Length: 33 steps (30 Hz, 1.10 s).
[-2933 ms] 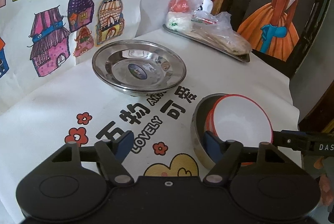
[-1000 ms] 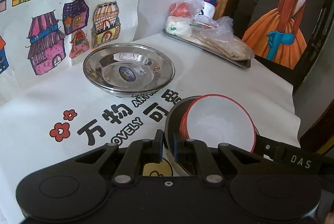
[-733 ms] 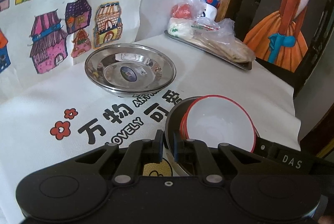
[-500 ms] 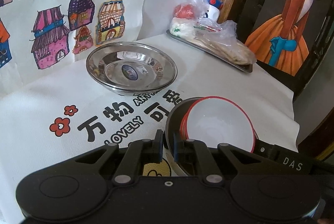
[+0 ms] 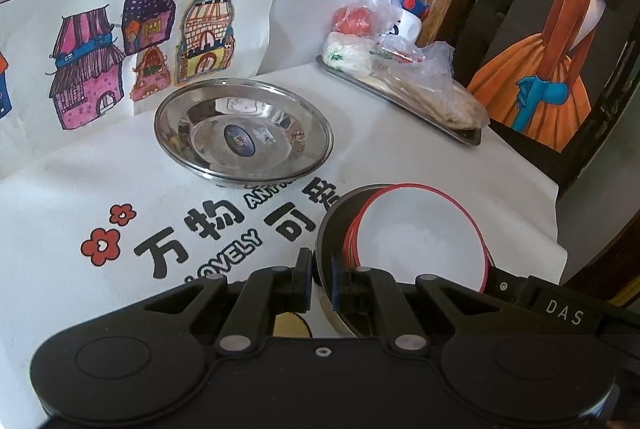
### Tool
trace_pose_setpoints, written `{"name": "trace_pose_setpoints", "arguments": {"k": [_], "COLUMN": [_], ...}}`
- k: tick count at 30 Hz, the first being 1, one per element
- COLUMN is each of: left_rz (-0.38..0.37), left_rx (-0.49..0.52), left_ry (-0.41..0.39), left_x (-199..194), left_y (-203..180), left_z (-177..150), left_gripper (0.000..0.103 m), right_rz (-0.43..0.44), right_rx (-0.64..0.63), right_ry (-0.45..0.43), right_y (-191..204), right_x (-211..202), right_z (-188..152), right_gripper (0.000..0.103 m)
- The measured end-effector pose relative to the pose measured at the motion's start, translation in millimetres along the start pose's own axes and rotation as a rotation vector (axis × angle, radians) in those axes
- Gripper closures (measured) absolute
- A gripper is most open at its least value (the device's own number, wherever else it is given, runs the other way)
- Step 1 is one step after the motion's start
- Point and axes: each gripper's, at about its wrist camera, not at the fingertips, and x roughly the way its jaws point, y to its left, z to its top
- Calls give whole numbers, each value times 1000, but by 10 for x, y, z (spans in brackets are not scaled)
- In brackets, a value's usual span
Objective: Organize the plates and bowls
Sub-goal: 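Lift the bowl stack with both grippers and carry it over the steel plates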
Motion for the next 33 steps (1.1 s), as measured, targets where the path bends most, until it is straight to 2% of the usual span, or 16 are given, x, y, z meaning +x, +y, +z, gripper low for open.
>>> {"name": "trace_pose_setpoints", "arguments": {"k": [20, 33], "left_rz": [46, 86], "left_rx": [-46, -74], "left_ry": [-71, -107], "left_x": [9, 21], "left_y": [167, 352], "left_z": [426, 651], "left_gripper": [96, 97], "right_rz": [71, 107], "right_rx": [-67, -90], "right_ry": [-12, 7], "right_y": [357, 571], "right_x": [292, 515], "right_z": [385, 505], "right_gripper": [91, 91]}}
